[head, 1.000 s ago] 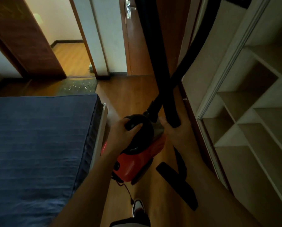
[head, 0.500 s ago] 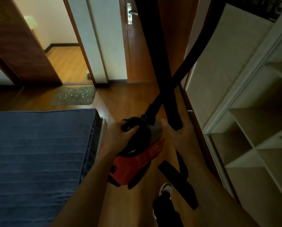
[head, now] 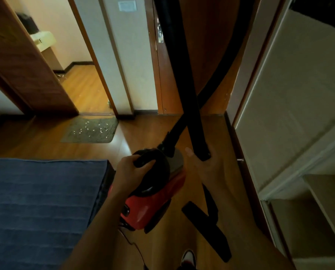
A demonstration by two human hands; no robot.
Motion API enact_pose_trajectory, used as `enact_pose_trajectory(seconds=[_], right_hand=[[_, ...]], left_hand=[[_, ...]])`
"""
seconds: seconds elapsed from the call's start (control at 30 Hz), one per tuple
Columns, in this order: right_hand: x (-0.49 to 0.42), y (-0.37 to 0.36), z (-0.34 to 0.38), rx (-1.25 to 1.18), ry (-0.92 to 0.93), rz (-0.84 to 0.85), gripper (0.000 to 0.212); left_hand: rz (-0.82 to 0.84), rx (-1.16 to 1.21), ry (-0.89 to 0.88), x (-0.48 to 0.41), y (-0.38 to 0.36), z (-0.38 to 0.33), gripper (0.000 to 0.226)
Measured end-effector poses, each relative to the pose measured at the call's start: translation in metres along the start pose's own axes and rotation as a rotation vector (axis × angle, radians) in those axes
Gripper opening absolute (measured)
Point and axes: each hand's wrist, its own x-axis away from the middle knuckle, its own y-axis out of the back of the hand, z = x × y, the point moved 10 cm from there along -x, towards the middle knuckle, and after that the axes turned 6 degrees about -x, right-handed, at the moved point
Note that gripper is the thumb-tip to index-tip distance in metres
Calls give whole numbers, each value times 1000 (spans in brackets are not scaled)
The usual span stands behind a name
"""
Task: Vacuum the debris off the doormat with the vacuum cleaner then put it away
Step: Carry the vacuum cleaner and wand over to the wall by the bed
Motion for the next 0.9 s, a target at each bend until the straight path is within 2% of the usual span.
enact_pose_trajectory(seconds=[0.07,0.13,0.3,0.43,0.57,0.8,0.9], right_hand=[[-38,-5,-5,8,-12,8,18],[-71,-11,-12,13,-24,10,18],[-138,-28,-27,33,-4,3,42],[-184,-50,-46,81,-9,26,24],[-232,-83,-70,83,-39,41,32],[-341,-175,-94,93,-26,91,23],[-385,-218,-91,53,-25,95,21]], left_hand=[[-22,5,26,-35,-3,0,36],[-36,10,41,-64,-5,-1,43],[-71,-77,44,-124,-9,-5,20],[-89,-97,71,-171,-9,7,20],[-71,-85,91,-225,-12,24,20],[-18,0,112,-358,-10,60,13],[-13,59,102,-412,-1,70,20]])
